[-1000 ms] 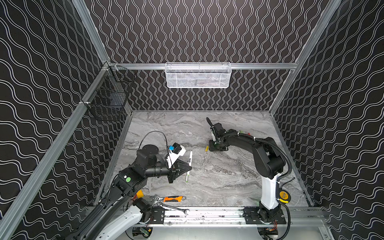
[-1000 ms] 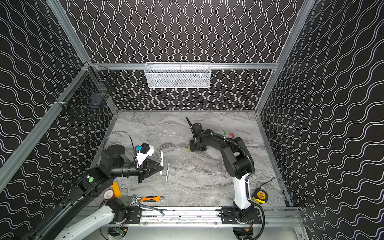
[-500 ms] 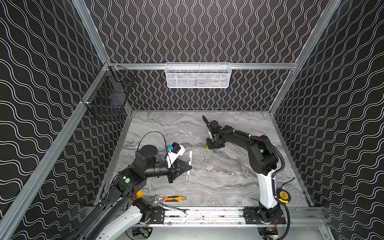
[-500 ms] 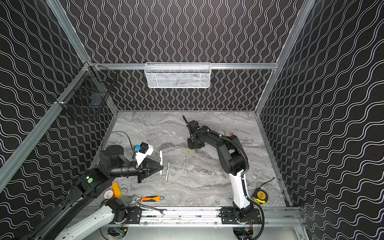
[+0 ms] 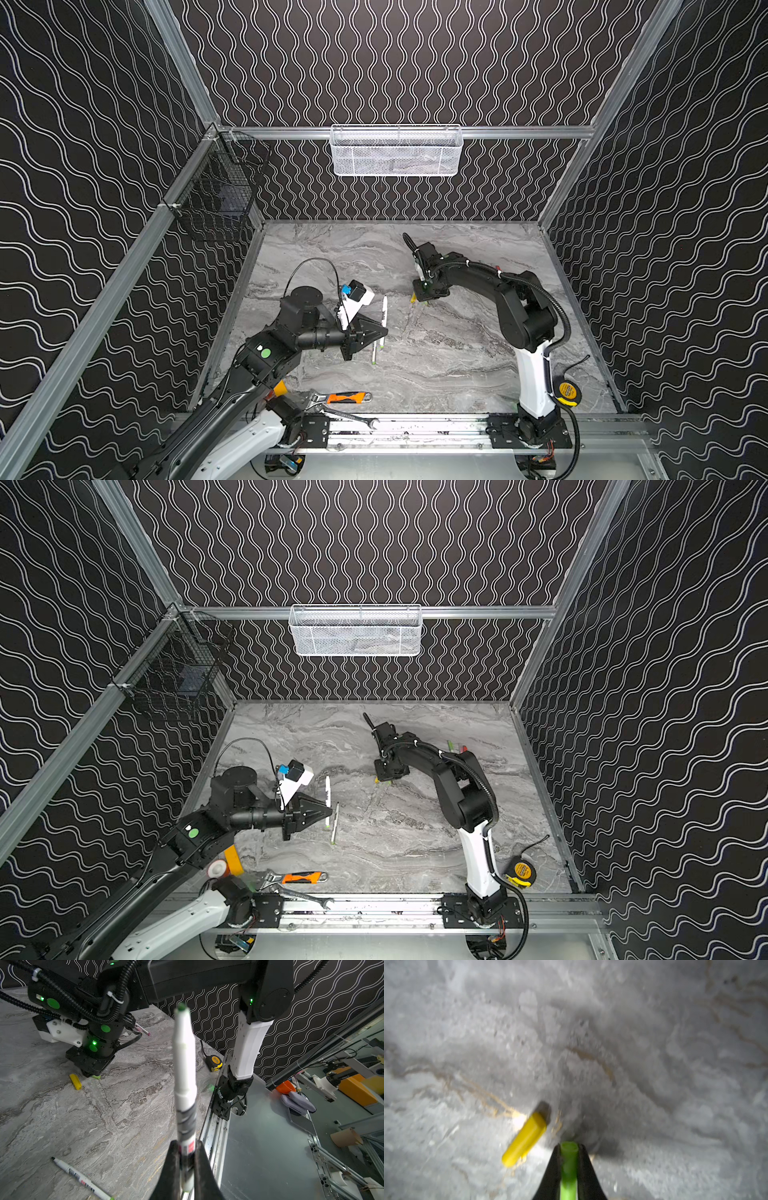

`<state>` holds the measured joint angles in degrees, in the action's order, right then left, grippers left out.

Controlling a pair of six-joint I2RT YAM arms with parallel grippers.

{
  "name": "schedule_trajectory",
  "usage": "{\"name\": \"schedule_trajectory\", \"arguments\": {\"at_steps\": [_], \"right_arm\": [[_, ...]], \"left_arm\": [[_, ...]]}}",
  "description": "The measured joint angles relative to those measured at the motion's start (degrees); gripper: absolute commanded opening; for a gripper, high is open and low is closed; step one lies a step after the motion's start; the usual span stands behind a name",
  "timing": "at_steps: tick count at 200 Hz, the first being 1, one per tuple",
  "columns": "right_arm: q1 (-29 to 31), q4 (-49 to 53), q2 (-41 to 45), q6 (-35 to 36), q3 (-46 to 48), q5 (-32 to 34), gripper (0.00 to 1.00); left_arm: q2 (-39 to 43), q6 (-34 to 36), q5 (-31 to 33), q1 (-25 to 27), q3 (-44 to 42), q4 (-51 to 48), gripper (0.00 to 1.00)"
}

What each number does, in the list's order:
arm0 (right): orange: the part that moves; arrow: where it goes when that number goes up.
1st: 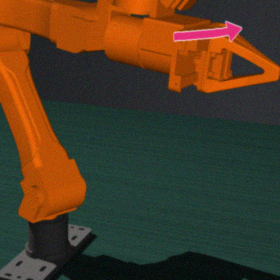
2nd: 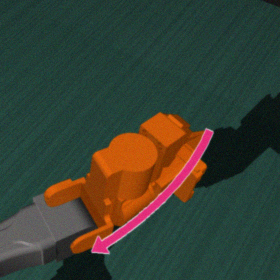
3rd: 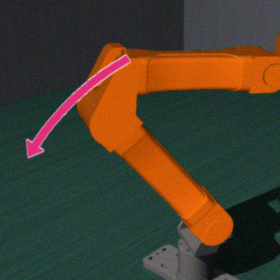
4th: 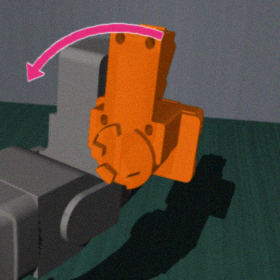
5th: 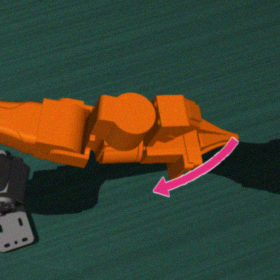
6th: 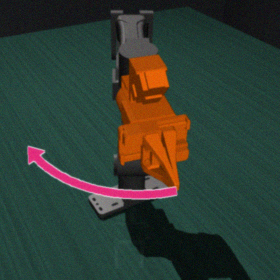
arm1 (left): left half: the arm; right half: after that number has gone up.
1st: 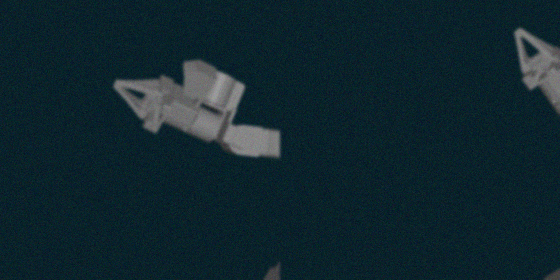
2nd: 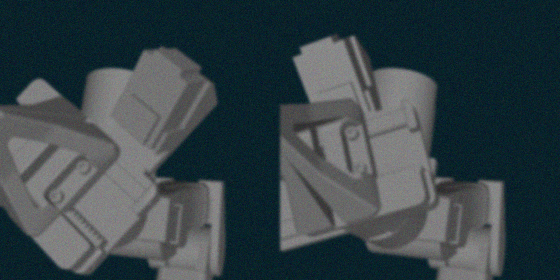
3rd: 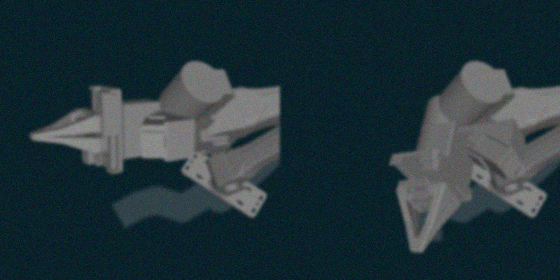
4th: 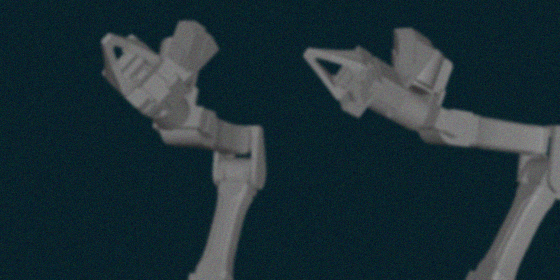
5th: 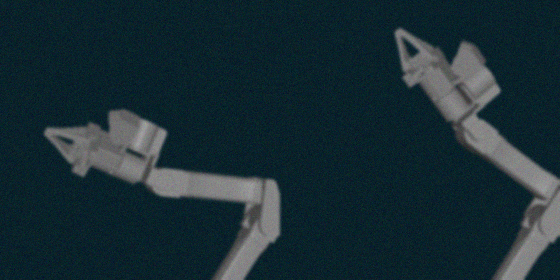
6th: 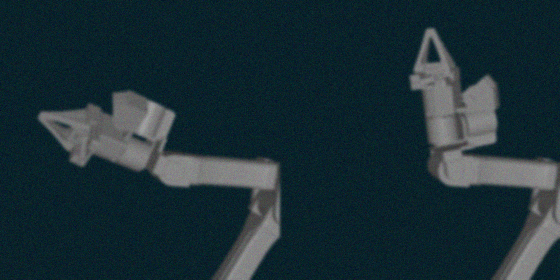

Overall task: Insert the pens into the pen caps
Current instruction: 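Lift the green cap with the right gripper and carry it toward the left gripper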

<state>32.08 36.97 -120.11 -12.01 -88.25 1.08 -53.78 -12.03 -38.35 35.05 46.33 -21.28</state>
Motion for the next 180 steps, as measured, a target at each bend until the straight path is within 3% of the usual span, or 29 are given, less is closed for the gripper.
{"name": "schedule_trajectory", "arguments": {"at_steps": [49,105,180], "right_arm": [[-1.4,-9.5,20.4,-0.9,15.2,-6.9,0.10],[-2.0,-33.2,46.2,-6.7,35.6,-19.3,0.12],[-2.1,-53.4,57.0,-16.6,43.0,-34.2,0.12]], "left_arm": [[-4.9,-4.7,0.7,2.7,-3.2,8.7,0.00],[-12.8,-7.5,1.8,11.9,-7.8,20.7,0.00],[-14.5,-7.2,-2.3,12.5,-8.7,26.7,0.00]]}}
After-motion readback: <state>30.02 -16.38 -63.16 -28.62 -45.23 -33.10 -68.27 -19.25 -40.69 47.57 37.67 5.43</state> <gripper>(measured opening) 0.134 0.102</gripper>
